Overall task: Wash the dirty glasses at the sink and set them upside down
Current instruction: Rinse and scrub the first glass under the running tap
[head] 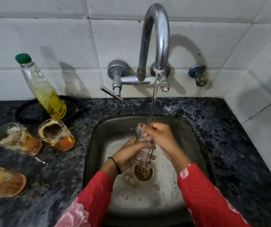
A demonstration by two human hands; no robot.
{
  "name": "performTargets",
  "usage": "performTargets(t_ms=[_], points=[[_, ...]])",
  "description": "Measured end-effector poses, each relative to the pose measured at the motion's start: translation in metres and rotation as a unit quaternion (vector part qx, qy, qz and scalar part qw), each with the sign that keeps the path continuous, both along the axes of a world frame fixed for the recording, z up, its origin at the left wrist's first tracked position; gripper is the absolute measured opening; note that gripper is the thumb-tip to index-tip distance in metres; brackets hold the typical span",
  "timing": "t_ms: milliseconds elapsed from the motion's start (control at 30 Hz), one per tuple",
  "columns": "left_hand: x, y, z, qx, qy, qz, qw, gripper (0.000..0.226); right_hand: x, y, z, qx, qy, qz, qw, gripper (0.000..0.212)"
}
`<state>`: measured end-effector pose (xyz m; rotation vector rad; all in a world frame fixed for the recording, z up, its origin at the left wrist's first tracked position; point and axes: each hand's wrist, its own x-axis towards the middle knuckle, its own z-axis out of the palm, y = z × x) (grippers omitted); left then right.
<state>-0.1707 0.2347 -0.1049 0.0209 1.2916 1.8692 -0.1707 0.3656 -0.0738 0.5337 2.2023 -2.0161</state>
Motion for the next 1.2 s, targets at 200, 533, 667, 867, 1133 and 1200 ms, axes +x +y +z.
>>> performTargets(t_ms=[200, 533, 667, 867, 1133, 1200], points=[[0.006, 0.000, 0.010, -0.023, 0.008, -0.010, 1.000, 0.039, -0.004, -0.002, 0.000, 0.095, 0.000, 0.017, 0.995, 0.031], [0.001, 0.002, 0.018, 0.049, -0.033, -0.041, 0.997, 0.035, -0.004, 0.005, 0.011, 0.040, 0.016, 0.006, 0.999, 0.027], [0.002, 0.010, 0.007, -0.076, 0.111, 0.024, 0.991, 0.045, -0.004, 0.001, 0.008, 0.086, 0.023, 0.026, 0.996, 0.028], [0.005, 0.009, 0.023, 0.173, -0.123, -0.021, 0.977, 0.035, -0.005, 0.005, 0.015, -0.012, 0.025, -0.019, 0.999, 0.026], [0.006, 0.007, 0.020, 0.114, -0.041, 0.022, 0.992, 0.043, 0.001, -0.002, 0.011, -0.013, 0.070, -0.035, 0.997, 0.033], [0.006, 0.001, 0.019, 0.246, -0.134, 0.001, 0.960, 0.047, 0.003, -0.003, 0.015, -0.142, 0.062, -0.081, 0.985, 0.026]])
